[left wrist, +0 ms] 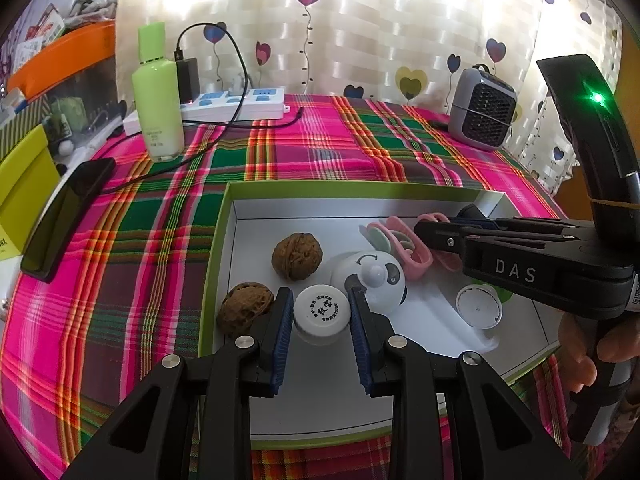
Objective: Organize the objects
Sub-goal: 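Lower the pink clip and white cap into the tray and open both grippers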
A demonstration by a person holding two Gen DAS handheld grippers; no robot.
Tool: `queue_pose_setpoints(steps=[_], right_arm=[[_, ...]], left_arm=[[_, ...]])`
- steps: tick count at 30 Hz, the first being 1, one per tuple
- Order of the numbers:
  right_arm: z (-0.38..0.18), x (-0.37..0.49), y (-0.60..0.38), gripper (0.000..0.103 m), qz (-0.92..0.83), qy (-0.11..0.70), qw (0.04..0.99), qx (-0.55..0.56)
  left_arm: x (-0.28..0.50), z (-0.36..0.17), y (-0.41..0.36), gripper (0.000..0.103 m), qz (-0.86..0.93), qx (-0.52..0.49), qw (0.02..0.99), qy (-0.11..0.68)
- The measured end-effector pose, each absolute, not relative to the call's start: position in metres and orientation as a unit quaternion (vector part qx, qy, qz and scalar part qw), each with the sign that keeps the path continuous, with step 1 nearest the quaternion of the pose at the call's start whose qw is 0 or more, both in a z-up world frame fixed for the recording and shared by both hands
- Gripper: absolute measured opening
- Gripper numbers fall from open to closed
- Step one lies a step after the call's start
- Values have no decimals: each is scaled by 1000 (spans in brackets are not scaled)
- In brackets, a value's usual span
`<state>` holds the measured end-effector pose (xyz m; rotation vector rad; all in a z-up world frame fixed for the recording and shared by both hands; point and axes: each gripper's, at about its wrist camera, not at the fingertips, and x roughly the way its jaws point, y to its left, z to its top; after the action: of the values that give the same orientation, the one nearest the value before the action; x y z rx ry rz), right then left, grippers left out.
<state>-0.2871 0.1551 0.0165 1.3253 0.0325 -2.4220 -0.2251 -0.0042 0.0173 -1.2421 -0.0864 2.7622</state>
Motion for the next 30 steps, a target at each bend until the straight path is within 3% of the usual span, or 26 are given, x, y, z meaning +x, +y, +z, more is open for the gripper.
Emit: queue_pose_setpoints(steps=[22,30], right_arm=[[15,-288,155,18,-858,6,189,477],[18,-283,157,30,-863,0,187,470]], left_arm=[[-225,17,-6,27,910,-410,57,-33],[-222,18,-5,32,910,-409,61,-36]])
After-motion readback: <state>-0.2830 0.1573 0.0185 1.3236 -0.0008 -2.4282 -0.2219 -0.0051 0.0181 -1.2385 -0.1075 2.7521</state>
